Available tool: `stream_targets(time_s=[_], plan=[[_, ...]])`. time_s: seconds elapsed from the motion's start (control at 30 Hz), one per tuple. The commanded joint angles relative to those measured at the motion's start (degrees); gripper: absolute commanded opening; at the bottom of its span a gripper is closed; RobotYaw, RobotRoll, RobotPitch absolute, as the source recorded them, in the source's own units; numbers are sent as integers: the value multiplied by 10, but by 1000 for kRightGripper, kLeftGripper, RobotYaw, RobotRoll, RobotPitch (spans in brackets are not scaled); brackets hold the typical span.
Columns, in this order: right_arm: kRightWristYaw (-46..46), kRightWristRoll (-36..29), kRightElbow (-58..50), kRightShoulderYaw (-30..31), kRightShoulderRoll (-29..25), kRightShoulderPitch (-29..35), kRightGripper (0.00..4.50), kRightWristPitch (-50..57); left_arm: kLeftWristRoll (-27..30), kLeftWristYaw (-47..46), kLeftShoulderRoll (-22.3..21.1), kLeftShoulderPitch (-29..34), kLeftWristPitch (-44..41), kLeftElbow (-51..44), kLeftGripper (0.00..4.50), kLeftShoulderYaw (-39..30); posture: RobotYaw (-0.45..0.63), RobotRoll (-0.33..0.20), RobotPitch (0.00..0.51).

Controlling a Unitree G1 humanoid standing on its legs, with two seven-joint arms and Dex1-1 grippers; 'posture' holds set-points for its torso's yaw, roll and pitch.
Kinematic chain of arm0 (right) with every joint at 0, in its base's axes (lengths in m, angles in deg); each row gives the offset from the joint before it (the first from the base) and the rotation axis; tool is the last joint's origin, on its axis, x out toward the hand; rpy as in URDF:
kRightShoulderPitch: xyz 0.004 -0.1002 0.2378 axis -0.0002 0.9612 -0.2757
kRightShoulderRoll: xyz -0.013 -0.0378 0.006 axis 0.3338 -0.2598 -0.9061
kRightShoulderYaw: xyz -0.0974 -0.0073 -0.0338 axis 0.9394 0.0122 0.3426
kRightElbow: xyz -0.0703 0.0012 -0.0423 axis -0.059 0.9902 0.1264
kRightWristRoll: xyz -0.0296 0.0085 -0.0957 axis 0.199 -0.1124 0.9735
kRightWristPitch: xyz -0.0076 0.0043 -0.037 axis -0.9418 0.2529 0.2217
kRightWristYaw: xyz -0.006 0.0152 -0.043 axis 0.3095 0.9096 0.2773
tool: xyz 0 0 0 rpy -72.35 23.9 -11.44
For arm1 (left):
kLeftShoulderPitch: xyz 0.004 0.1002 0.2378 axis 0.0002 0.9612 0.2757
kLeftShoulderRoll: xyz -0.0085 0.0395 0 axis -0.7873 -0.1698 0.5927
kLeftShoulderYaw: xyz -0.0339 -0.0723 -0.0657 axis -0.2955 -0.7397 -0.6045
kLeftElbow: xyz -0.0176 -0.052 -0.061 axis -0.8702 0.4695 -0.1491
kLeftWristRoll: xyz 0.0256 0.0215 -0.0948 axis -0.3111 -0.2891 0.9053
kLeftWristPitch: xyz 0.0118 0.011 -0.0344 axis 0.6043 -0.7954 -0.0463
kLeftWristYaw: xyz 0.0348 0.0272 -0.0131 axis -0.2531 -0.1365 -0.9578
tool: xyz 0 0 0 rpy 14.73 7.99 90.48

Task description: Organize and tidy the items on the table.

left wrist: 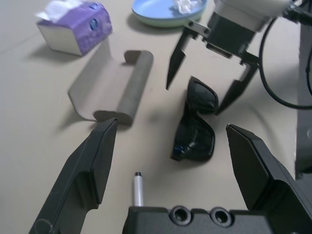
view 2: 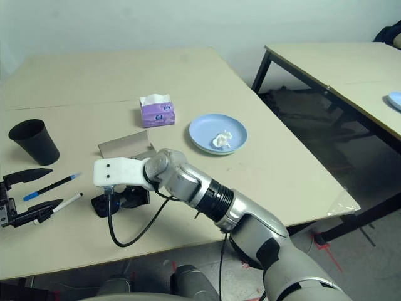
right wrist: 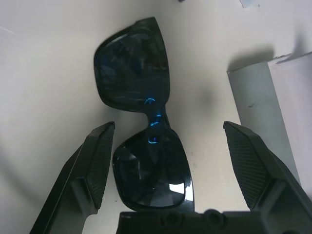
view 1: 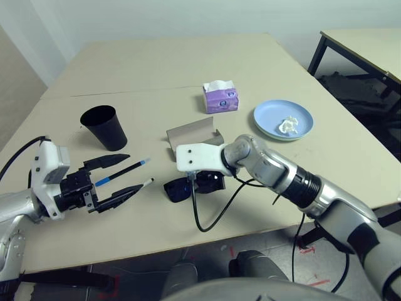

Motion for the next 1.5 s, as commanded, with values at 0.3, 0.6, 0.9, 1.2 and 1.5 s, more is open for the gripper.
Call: stream_targets(time_s=[0.3, 0.6, 0.9, 1.2, 1.5], plan=[[-14, 31, 44, -12, 29, 21, 4472, -42, -37, 31, 5, 18, 70, 53, 4500, 11, -36, 0, 32], [4, 34, 36, -11, 28, 38, 1358, -33, -42, 49, 9, 7, 111, 99, 4500, 15, -39, 0, 35], [14, 39, 28, -21, 22, 49, 36, -26, -43, 64, 10, 0, 143, 137, 4500, 20, -43, 0, 34], [20, 44, 19, -35, 24, 29, 683, -39, -44, 72, 12, -8, 166, 167, 4500, 28, -42, 0, 33], [23, 46, 36, -30, 54, 13, 3988, -60, -43, 77, 12, -4, 178, 183, 4500, 28, -39, 0, 37]])
